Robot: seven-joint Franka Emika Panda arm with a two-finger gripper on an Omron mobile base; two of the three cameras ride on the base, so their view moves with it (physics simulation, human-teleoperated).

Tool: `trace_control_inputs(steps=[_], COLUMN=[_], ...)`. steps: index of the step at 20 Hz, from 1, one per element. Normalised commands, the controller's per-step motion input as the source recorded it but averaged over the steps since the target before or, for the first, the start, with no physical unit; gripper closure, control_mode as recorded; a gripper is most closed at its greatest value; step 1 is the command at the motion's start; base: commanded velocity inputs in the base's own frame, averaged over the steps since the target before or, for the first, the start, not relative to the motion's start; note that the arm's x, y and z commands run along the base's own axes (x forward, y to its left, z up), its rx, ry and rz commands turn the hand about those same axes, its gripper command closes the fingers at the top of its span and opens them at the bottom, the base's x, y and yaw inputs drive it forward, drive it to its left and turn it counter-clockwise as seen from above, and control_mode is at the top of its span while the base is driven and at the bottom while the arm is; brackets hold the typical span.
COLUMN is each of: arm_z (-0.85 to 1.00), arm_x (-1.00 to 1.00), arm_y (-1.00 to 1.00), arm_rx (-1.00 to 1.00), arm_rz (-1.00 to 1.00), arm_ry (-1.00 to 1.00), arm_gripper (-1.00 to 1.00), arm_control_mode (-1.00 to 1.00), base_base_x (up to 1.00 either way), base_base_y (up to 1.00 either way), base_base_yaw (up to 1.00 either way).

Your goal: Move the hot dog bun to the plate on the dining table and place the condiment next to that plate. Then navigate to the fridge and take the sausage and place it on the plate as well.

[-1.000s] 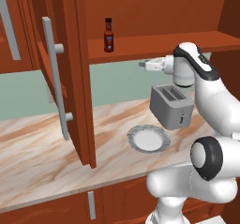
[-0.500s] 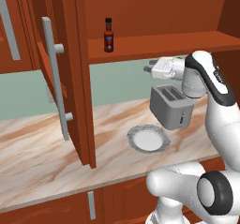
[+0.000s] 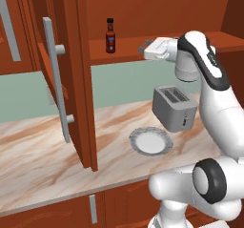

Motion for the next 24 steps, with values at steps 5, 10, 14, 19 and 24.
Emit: trace_control_inputs(steps=[5, 10, 14, 19, 24], arm_z=[0.00, 0.10, 0.03, 0.01, 0.00], arm_x=[0.67, 0.35, 0.46, 0.28, 0.25], arm_y=[0.06, 0.39, 0.27, 0.33, 0.24], arm_rx=[0.00, 0.00, 0.00, -0.01, -0.02], arm_rz=[0.20, 0.20, 0.07, 0.12, 0.09], arm_ry=[0.07, 0.00, 0.00, 0.00, 0.00], arm_gripper=[-1.00, -1.00, -1.00, -1.00, -1.00], arm_control_mode=[-1.00, -1.00, -1.00, -1.00, -1.00], base_base_x=[0.00, 0.00, 0.00, 0.00, 0.00], base_base_y=[0.00, 0.00, 0.00, 0.00, 0.00], base_base_yaw=[0.00, 0.00, 0.00, 0.00, 0.00])
